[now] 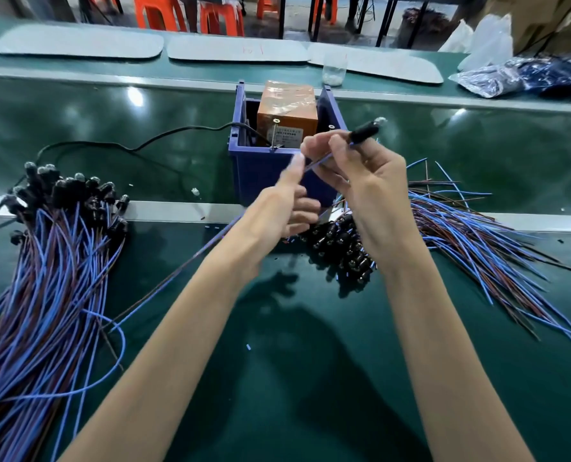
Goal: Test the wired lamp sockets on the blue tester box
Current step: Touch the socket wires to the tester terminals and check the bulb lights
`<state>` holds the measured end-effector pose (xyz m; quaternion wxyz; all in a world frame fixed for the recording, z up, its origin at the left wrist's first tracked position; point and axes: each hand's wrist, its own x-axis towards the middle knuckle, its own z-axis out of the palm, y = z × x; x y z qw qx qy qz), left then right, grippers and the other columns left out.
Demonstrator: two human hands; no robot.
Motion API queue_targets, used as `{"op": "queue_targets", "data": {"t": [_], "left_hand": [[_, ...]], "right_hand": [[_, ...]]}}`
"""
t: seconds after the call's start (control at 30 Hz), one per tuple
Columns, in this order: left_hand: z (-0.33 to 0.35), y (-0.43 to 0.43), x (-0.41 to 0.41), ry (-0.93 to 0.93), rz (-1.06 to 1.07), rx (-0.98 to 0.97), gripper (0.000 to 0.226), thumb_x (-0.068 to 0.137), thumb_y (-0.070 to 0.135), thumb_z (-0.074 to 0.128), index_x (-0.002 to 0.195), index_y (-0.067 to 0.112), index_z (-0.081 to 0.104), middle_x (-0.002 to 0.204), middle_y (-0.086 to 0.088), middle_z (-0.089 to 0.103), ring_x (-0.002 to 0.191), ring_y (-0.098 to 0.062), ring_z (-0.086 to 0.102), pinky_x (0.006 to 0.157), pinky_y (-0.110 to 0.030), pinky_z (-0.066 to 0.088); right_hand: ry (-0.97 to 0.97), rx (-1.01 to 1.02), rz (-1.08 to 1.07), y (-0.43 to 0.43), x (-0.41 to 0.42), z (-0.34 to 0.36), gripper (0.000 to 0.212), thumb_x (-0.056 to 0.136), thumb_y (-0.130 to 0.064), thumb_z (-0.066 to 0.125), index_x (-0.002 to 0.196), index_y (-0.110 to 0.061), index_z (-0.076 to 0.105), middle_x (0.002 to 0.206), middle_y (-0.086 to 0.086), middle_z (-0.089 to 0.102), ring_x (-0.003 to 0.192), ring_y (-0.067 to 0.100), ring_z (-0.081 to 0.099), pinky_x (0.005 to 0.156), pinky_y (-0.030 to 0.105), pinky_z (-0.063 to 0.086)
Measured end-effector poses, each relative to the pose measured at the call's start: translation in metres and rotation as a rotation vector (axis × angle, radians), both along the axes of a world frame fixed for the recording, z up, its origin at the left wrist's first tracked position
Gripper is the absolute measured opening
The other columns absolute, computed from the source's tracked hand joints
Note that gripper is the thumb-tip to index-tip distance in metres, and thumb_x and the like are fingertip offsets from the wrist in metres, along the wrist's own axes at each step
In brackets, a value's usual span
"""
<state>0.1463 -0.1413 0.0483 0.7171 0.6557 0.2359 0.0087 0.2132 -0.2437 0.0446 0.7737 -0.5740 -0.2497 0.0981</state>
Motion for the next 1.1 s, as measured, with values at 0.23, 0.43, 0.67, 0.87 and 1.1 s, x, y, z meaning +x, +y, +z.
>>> {"op": "queue_targets", "data": {"t": [0.23, 0.43, 0.67, 0.87, 1.1], "left_hand": [[0.002, 0.015, 0.000, -0.310, 0.637, -0.790, 0.052, 0.102, 0.048, 0.023, 0.086, 0.009, 0.055, 0.080, -0.007, 0.064, 0.071, -0.019, 0.064, 0.070, -0.029, 0.052], [0.006, 0.026, -0.004, -0.451, 0.759, -0.815, 0.047, 0.105, 0.038, 0.023, 0.075, 0.014, 0.049, 0.043, 0.006, 0.029, 0.033, -0.009, 0.024, 0.035, -0.017, 0.023], [0.006, 0.025, -0.006, -0.393, 0.468, -0.623, 0.042, 0.105, 0.030, 0.028, 0.070, 0.016, 0.046, 0.043, 0.009, 0.023, 0.033, -0.005, 0.017, 0.035, -0.017, 0.014], [0.003, 0.009, -0.006, -0.184, -0.002, -0.158, 0.042, 0.102, 0.033, 0.035, 0.063, 0.020, 0.043, 0.044, 0.012, 0.025, 0.035, -0.003, 0.016, 0.036, -0.018, 0.010], [0.004, -0.001, -0.005, -0.107, -0.148, 0.001, 0.043, 0.103, 0.035, 0.033, 0.063, 0.019, 0.037, 0.041, 0.013, 0.026, 0.035, -0.003, 0.016, 0.035, -0.016, 0.012]], "right_hand": [[0.121, 0.094, 0.068, -0.012, 0.005, 0.012, 0.029, 0.101, -0.007, 0.040, 0.076, -0.008, 0.054, 0.059, -0.001, 0.058, 0.061, 0.015, 0.061, 0.080, 0.033, 0.055], [0.169, -0.051, -0.025, -0.019, 0.011, 0.016, 0.035, 0.101, -0.016, 0.045, 0.066, -0.014, 0.040, 0.052, -0.004, 0.034, 0.045, 0.009, 0.025, 0.044, 0.021, 0.029], [0.153, -0.088, -0.154, -0.027, 0.017, 0.014, 0.034, 0.095, -0.015, 0.056, 0.061, -0.015, 0.050, 0.056, -0.003, 0.034, 0.043, 0.006, 0.019, 0.037, 0.016, 0.018], [0.083, -0.178, -0.265, -0.027, 0.016, 0.009, 0.035, 0.090, -0.021, 0.064, 0.055, -0.016, 0.062, 0.042, -0.011, 0.027, 0.041, 0.007, 0.021, 0.040, 0.017, 0.021], [0.090, -0.226, -0.068, -0.020, 0.011, 0.008, 0.033, 0.100, -0.027, 0.049, 0.085, -0.010, 0.074, 0.054, -0.005, 0.034, 0.044, 0.004, 0.022, 0.038, 0.014, 0.018]]}}
